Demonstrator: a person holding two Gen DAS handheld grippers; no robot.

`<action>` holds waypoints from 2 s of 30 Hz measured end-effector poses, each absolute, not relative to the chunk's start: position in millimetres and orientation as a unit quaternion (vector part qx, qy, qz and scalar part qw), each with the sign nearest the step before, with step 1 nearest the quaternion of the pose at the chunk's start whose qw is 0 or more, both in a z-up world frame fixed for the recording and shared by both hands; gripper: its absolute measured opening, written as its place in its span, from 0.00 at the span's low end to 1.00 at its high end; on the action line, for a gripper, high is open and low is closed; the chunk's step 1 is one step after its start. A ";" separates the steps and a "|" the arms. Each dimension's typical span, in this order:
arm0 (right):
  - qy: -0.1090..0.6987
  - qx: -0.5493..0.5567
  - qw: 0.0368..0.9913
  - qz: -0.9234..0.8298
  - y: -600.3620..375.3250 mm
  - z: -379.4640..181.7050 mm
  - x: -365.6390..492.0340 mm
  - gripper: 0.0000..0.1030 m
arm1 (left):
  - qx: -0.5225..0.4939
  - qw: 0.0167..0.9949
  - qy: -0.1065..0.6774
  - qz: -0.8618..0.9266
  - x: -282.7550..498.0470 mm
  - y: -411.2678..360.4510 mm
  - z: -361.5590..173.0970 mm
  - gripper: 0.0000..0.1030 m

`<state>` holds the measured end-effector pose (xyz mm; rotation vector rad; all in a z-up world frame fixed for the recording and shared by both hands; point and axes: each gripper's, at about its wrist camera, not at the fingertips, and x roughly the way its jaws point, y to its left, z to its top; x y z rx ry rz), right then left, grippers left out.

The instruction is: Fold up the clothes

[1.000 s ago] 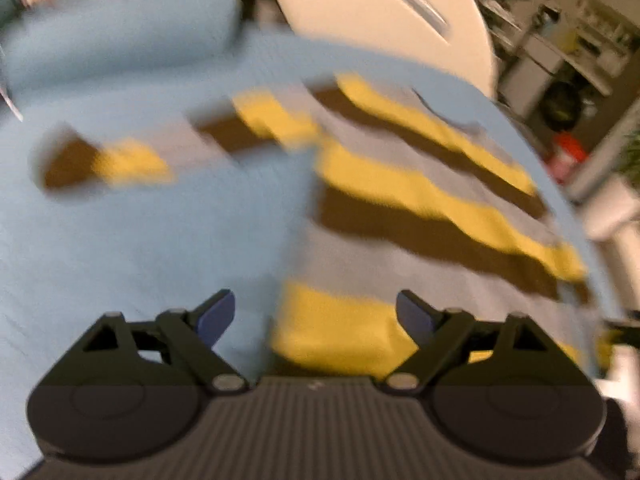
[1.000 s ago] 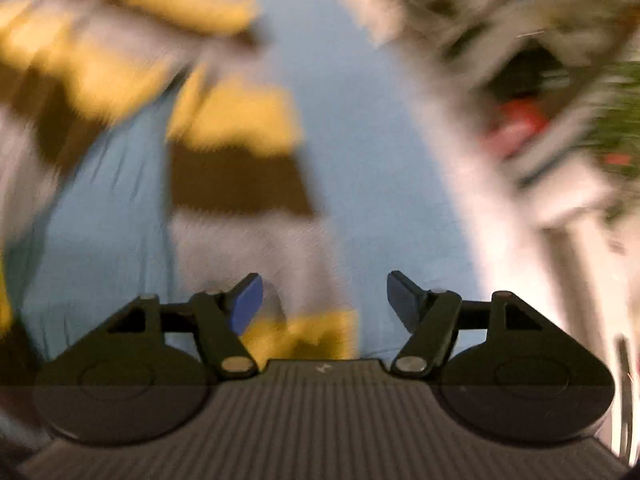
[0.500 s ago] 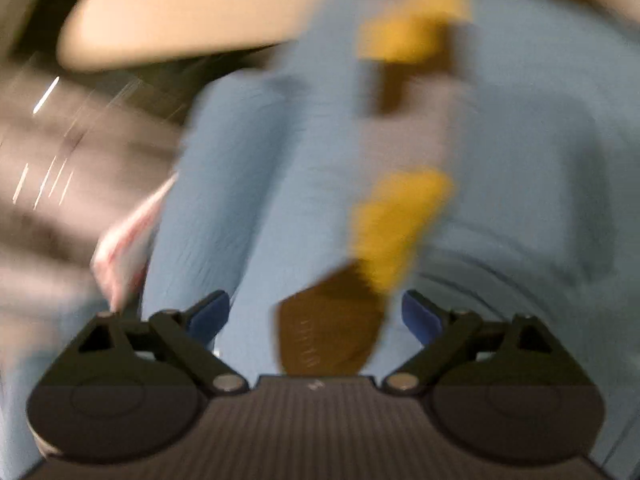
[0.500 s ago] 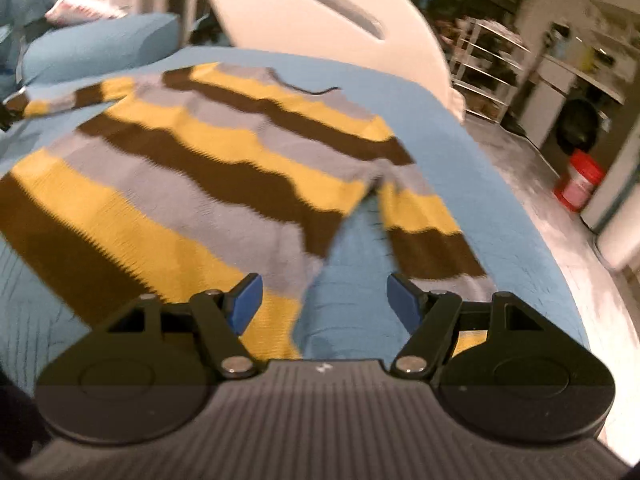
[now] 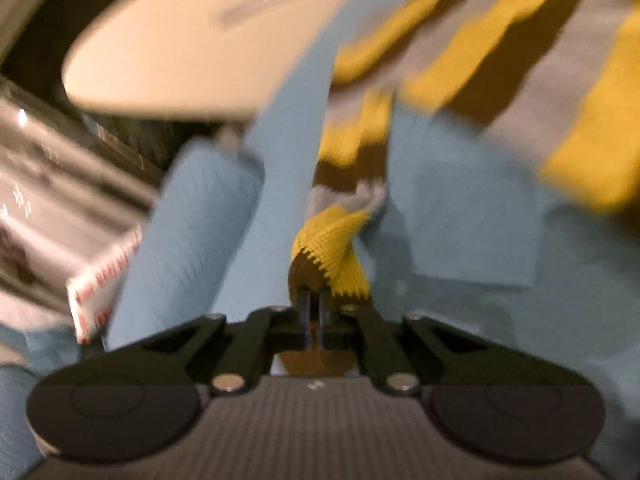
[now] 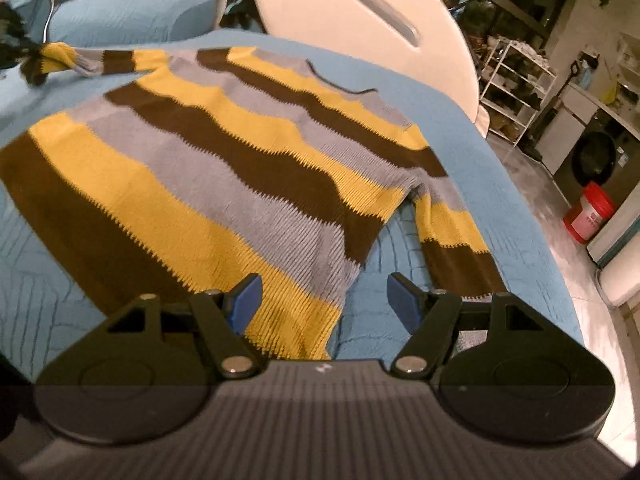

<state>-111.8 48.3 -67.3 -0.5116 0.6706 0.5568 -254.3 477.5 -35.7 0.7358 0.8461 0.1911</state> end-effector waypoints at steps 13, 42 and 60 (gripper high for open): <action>0.331 -0.249 0.868 0.272 51.6 -66.7 -117.0 0.69 | 0.150 0.864 0.438 0.200 -286.1 509.0 -32.6 0.92; 0.446 -0.092 0.842 0.290 342.8 -64.5 164.7 0.71 | -0.072 0.846 0.319 0.421 -101.9 422.6 -56.1 1.00; 0.353 -0.125 0.899 0.225 455.4 -80.7 212.7 0.73 | -0.107 0.833 0.384 0.385 -93.7 409.4 -101.8 1.00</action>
